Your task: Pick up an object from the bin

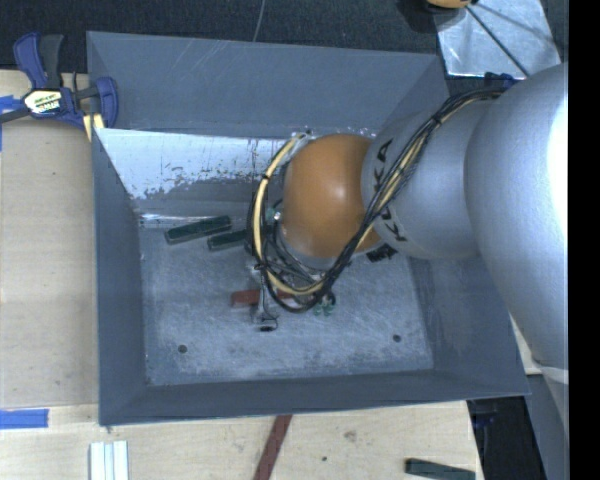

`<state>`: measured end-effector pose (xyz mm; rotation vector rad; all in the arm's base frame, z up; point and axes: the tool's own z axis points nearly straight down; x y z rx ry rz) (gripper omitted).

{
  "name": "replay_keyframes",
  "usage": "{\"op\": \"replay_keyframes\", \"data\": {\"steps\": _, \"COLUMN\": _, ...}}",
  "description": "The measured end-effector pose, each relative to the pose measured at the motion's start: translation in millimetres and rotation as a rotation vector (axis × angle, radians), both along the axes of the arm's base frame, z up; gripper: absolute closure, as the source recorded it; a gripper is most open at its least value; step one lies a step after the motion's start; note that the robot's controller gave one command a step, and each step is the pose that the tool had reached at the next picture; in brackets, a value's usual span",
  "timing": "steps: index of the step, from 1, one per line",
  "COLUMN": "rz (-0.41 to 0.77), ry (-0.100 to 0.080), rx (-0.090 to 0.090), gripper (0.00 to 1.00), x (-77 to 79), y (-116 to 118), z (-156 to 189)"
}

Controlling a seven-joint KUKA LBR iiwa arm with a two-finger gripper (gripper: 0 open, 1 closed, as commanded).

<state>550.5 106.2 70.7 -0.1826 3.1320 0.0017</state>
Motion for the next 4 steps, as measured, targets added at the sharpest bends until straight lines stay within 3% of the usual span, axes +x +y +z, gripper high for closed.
{"op": "replay_keyframes", "data": {"steps": 1, "rz": 0.058, "ry": 0.003, "rx": -0.001, "gripper": 1.00, "x": 40.1, "y": 8, "z": 120}}
{"op": "replay_keyframes", "data": {"steps": 3, "rz": 0.064, "ry": 0.002, "rx": -0.001, "gripper": 1.00, "x": 40.0, "y": 7, "z": 120}}
{"op": "replay_keyframes", "data": {"steps": 4, "rz": 0.269, "ry": 0.001, "rx": -0.001, "gripper": 1.00, "x": 13.7, "y": -7, "z": 119}}
